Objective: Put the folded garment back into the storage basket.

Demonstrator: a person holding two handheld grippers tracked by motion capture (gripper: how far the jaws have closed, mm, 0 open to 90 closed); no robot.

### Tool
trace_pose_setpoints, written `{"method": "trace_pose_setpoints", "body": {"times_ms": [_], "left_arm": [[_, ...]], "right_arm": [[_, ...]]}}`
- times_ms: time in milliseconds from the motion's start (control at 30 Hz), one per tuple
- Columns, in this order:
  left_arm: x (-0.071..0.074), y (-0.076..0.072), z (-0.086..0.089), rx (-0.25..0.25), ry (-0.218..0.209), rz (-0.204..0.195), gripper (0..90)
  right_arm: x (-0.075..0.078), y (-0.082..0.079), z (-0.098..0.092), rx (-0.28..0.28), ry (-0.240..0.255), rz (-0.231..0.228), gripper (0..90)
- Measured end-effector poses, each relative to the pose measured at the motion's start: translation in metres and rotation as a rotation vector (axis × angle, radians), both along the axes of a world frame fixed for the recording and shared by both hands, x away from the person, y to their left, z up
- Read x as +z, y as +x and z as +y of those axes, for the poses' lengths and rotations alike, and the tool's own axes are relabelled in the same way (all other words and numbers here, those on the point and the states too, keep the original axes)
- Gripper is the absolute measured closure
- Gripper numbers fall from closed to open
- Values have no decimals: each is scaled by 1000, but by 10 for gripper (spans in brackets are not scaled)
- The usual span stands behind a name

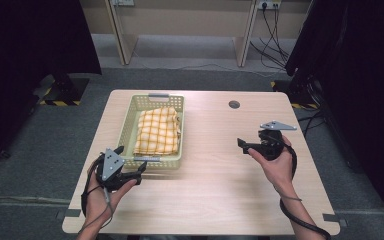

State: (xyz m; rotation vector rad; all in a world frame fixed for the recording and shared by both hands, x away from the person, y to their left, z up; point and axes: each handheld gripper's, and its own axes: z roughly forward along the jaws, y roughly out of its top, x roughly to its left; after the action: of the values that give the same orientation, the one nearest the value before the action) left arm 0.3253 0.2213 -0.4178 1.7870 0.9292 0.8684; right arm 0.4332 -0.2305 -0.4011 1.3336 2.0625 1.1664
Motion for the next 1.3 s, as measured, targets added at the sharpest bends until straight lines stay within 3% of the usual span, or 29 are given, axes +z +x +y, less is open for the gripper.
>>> {"method": "trace_pose_setpoints", "body": {"times_ms": [700,1300], "left_arm": [[-9,-10,8,3,-10,-6,115],[-22,-18,14,-9,-12,-5,115]], "right_arm": [[-12,-29,-25,-34,-2,-17,101],[-26,-59,-42,-73,-3,-62,99]]}}
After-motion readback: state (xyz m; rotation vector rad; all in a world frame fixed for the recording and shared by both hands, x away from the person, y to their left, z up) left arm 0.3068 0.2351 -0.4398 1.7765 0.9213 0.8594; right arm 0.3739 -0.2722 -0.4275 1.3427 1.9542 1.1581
